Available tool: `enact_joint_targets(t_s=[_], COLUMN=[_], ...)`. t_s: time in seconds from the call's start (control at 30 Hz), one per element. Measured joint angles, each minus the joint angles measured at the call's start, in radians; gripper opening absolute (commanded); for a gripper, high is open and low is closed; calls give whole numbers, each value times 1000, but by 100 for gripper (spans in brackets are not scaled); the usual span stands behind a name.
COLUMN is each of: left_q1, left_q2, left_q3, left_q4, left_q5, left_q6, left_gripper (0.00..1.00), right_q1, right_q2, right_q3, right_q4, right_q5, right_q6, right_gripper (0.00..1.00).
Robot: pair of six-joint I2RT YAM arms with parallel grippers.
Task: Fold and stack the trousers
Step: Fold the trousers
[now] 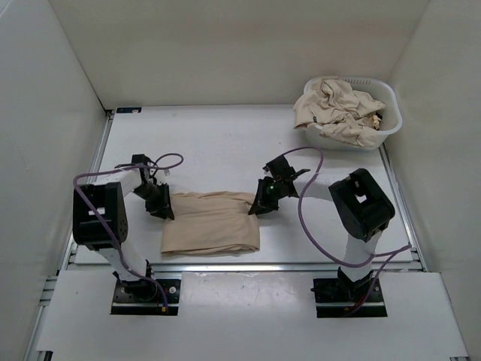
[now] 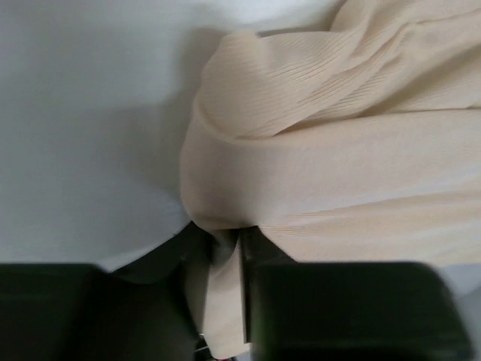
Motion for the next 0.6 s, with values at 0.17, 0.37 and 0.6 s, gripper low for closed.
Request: enact_joint_targets(t_s=[0.17, 0.37, 0.6], left_q1=[-12, -56, -65], left_q2=[111, 231, 352], left_q3=[92, 242, 412], left_q4=[-10, 11, 23], left_q5=[78, 139, 183], left_q6=[3, 3, 1], left_gripper=[15, 17, 40], right_q1=[-83, -225, -314], right_q2=[22, 82, 139], right_q3=[-1, 52, 172], right_q4=[38, 43, -17], right_q5=[-38, -71, -83], right_q6=[45, 42, -31], right_gripper=[0, 0, 7])
